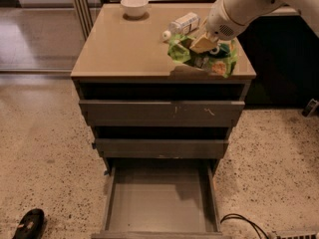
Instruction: Place green rice chip bag into bottom drawer
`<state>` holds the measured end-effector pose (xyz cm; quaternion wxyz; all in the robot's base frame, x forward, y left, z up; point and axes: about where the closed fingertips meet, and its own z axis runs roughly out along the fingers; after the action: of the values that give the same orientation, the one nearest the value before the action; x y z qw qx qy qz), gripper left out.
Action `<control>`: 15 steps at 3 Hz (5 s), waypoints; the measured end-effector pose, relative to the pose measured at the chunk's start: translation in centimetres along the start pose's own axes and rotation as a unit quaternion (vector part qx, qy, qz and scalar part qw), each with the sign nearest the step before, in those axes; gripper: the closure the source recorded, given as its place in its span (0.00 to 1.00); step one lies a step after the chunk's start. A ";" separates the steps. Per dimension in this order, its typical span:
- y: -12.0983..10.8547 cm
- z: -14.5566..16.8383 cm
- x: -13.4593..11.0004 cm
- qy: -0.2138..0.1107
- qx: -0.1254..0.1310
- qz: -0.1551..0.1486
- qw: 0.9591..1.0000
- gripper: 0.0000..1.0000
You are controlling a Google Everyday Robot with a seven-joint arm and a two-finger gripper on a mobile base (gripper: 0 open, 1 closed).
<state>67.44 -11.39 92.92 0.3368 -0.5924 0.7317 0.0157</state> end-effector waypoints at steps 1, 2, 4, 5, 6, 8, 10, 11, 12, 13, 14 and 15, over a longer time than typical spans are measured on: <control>3.3 -2.2 -1.5 -0.026 -0.017 -0.024 0.999 1.00; 6.4 -3.2 -2.2 -0.061 -0.040 -0.025 0.997 1.00; 10.9 -3.6 -1.9 -0.074 -0.061 -0.026 0.995 1.00; 15.3 -3.4 2.0 -0.061 -0.081 -0.005 0.995 1.00; 20.4 -2.1 6.2 -0.050 -0.109 0.022 0.992 1.00; 21.3 -0.5 6.9 -0.062 -0.105 0.035 0.992 1.00; 28.7 9.7 12.0 -0.129 -0.121 0.144 0.974 1.00; 32.7 14.8 13.9 -0.150 -0.155 0.194 0.957 1.00; 32.7 14.8 13.9 -0.150 -0.155 0.194 0.957 1.00; 33.5 16.9 14.7 -0.144 -0.149 0.195 0.959 1.00; 36.9 22.5 16.1 -0.127 -0.153 0.182 0.963 1.00; 38.6 28.0 17.6 -0.122 -0.131 0.196 0.964 1.00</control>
Offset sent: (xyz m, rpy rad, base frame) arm -0.1036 0.0323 0.0165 0.1553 0.0236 0.1775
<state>45.63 -3.15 47.75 0.3335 -0.4695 0.7787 0.2490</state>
